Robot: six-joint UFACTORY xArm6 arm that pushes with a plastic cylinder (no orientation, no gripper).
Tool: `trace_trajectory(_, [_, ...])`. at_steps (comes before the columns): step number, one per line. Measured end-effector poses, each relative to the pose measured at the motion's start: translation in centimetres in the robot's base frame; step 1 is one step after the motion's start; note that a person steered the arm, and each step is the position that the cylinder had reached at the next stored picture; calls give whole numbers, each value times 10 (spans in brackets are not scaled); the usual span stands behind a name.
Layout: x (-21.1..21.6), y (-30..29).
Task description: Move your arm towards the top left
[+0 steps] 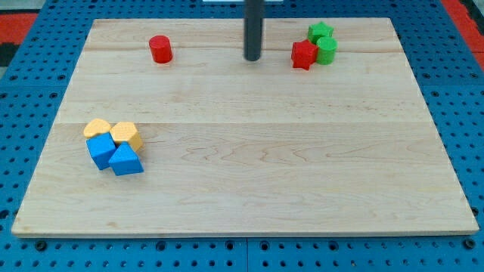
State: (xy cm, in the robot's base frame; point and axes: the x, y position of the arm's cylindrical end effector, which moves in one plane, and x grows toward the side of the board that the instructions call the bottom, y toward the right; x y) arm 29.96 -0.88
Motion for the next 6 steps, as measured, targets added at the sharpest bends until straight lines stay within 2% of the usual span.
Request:
trace_trajectory(2, [4, -127])
trace_trajectory(4, [29, -176])
trace_trajectory(6, [29, -196])
